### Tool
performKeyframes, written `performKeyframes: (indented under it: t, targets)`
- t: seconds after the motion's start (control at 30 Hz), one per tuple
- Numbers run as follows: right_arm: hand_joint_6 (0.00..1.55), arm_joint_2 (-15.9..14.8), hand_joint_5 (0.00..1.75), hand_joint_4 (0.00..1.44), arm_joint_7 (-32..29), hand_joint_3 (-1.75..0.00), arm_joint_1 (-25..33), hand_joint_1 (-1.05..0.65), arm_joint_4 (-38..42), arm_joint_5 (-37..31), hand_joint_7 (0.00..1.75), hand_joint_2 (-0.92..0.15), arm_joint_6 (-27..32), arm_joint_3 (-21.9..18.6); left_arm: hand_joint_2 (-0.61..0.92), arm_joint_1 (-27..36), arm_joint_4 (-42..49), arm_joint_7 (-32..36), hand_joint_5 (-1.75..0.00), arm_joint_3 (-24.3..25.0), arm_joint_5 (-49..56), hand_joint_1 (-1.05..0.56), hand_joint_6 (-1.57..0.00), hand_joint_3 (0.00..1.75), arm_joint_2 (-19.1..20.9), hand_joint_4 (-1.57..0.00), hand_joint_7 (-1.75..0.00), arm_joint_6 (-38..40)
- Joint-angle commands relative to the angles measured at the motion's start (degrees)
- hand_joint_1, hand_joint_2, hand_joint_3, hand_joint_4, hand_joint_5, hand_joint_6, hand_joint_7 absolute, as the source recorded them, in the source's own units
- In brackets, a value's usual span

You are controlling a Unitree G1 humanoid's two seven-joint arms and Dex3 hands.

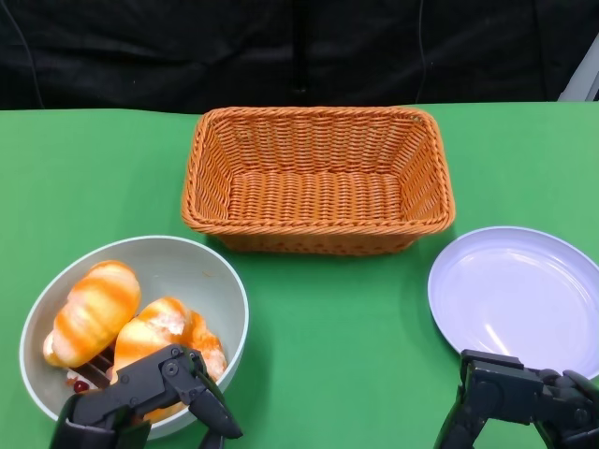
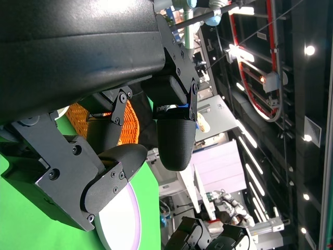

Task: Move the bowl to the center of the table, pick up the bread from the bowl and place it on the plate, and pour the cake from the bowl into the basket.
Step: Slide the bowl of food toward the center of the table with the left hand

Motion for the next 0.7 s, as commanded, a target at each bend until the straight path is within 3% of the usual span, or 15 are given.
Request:
performKeyframes:
  t: [0.03, 0.17, 0.53, 0.63, 0.7]
  targets:
    - [0.85, -0.44, 1.68, 0.87, -0.09, -1.75, 0.42, 0.1, 0.06, 0.52, 1.33, -0.05, -0.72, -0.06, 0.25, 0.44, 0.27, 0.11, -1.61, 0.26, -0.15, -0.02, -0.78, 1.44, 0.44, -0.77, -1.37, -0.94]
    - [0.86, -0.41, 1.69, 0.88, -0.16, -1.75, 0.56, 0.09, -0.12, 0.3, 1.33, -0.05, -0.71, -0.15, 0.29, 0.62, 0.37, 0.05, -1.6, 0.19, -0.06, -0.05, -0.78, 1.33, 0.47, -0.78, -1.35, -1.25]
    - [0.86, -0.04, 1.68, 0.88, -0.31, -1.75, 0.66, 0.08, -0.13, 0.04, 1.33, -0.04, -0.52, 0.08, 0.28, 0.57, 0.84, -0.21, -1.6, 0.12, -0.96, -0.03, -0.79, 1.37, 0.77, -0.78, -1.33, -1.63]
    - [0.86, 0.0, 1.69, 0.88, -0.41, -1.75, 0.88, 0.08, 0.04, -0.08, 1.33, -0.04, -0.86, 0.09, 0.35, 0.46, 0.93, -0.29, -1.52, 0.38, -1.71, -0.09, -0.77, 1.18, 0.9, -0.76, -1.26, -2.13]
    - [0.86, -0.04, 1.69, 0.88, -0.42, -1.75, 1.01, 0.08, 0.07, -0.1, 1.33, -0.04, -1.01, 0.13, 0.58, 0.16, 0.71, 0.17, -1.37, 1.31, -0.88, -0.23, -0.74, 0.72, 0.91, -0.74, -1.16, -2.72]
